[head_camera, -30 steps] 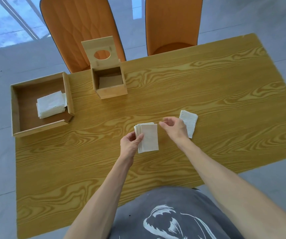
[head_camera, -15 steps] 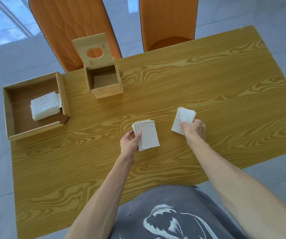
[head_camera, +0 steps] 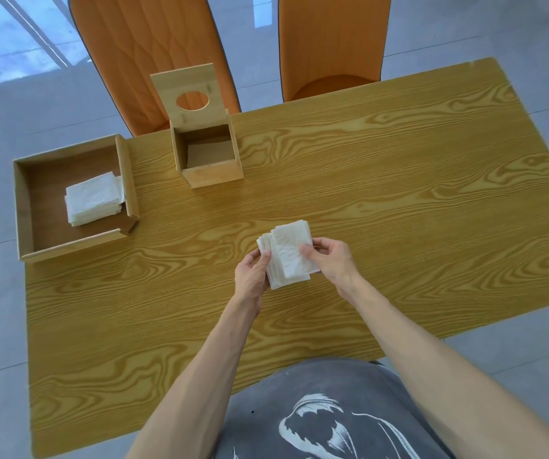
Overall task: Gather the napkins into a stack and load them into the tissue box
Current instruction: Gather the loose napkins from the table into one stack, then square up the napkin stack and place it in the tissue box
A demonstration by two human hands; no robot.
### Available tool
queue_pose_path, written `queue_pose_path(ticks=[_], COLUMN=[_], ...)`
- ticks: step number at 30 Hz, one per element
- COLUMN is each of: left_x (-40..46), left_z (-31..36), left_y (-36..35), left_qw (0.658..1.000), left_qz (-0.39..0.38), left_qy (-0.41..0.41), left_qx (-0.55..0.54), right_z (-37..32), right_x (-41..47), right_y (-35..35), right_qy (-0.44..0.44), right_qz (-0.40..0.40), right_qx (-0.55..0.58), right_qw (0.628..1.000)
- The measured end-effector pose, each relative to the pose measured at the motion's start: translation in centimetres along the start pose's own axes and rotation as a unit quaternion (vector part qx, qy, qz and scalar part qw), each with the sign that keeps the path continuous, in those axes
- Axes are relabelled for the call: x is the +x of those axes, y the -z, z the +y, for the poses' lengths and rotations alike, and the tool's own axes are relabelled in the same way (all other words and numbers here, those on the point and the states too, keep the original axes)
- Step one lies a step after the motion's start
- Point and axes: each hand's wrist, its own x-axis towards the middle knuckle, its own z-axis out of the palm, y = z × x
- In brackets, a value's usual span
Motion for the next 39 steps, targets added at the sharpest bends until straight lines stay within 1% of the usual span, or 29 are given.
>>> queue_pose_path(ticks=[4,6,9,12,14,16,18,19,21,23,24,26,28,29,30,33,35,37,39], left_x=[-0.1,0.0,-0.2,-0.3,-0.5,-0.6,-0.8,-1.0,-1.3,-1.7,-1.9,-2.2,-2.5,-2.5,-2.6,-3.0,-3.2,-3.4,-3.6], left_z=[-0.1,-0.2,0.0,0.4,0.9,1.2,1.6,1.8,2.2,2.6,2.8,3.2,3.1,3.0,2.7,1.8,1.2,0.7,0.4], left_y=[0.2,0.3,0.4,0.6,0.7,0.9,1.1,1.4,2.1,3.0,3.7,5.0,6.2,6.7,7.2,7.6,7.3,7.0,6.6], left_qw=[1.0,1.0,1.0,0.999,0.997,0.993,0.988,0.987,0.989,0.991,0.989,0.977,0.961,0.951,0.939,0.909,0.903,0.915,0.929], left_qz=[-0.015,-0.015,-0.016,-0.033,-0.047,-0.067,-0.085,-0.093,-0.106,-0.103,-0.09,-0.062,-0.044,-0.037,-0.03,-0.009,-0.009,-0.019,-0.032], left_qy=[-0.002,-0.011,-0.023,-0.02,-0.012,-0.009,-0.014,-0.022,-0.048,-0.086,-0.109,-0.152,-0.184,-0.2,-0.215,-0.241,-0.243,-0.231,-0.213], left_qx=[-0.004,0.007,0.005,-0.02,-0.058,-0.1,-0.125,-0.128,-0.097,-0.014,0.042,0.135,0.199,0.233,0.266,0.339,0.354,0.331,0.301], right_z=[1.3,1.3,0.8,0.4,0.2,-0.2,-0.9,-1.1,-1.6,-2.1,-2.2,-2.6,-2.8,-2.8,-2.6,-1.6,-0.9,-0.3,0.2], right_x=[0.4,0.4,-0.1,-0.4,-0.6,-1.0,-1.3,-1.5,-1.6,-1.4,-1.3,-1.2,-1.4,-1.5,-1.6,-1.9,-2.1,-2.2,-2.1], right_y=[-1.3,-1.6,-1.8,-1.8,-1.3,-0.8,-0.5,-0.6,-0.7,-0.7,-0.7,-0.7,-0.9,-1.0,-1.2,-1.7,-2.0,-2.2,-2.4], right_qy=[0.001,0.02,0.068,0.094,0.079,0.039,0.004,0.005,0.032,0.084,0.117,0.19,0.255,0.274,0.285,0.303,0.316,0.312,0.287], right_qz=[0.01,0.023,0.043,0.067,0.039,-0.03,-0.102,-0.12,-0.119,-0.101,-0.09,-0.065,-0.038,-0.031,-0.03,-0.053,-0.059,-0.058,-0.056], right_qx=[-0.069,-0.121,-0.214,-0.223,-0.18,-0.109,-0.064,-0.058,-0.068,-0.115,-0.157,-0.265,-0.373,-0.406,-0.423,-0.441,-0.447,-0.436,-0.418], right_qw=[0.998,0.992,0.973,0.968,0.98,0.993,0.993,0.991,0.99,0.985,0.976,0.943,0.891,0.871,0.86,0.843,0.835,0.842,0.86])
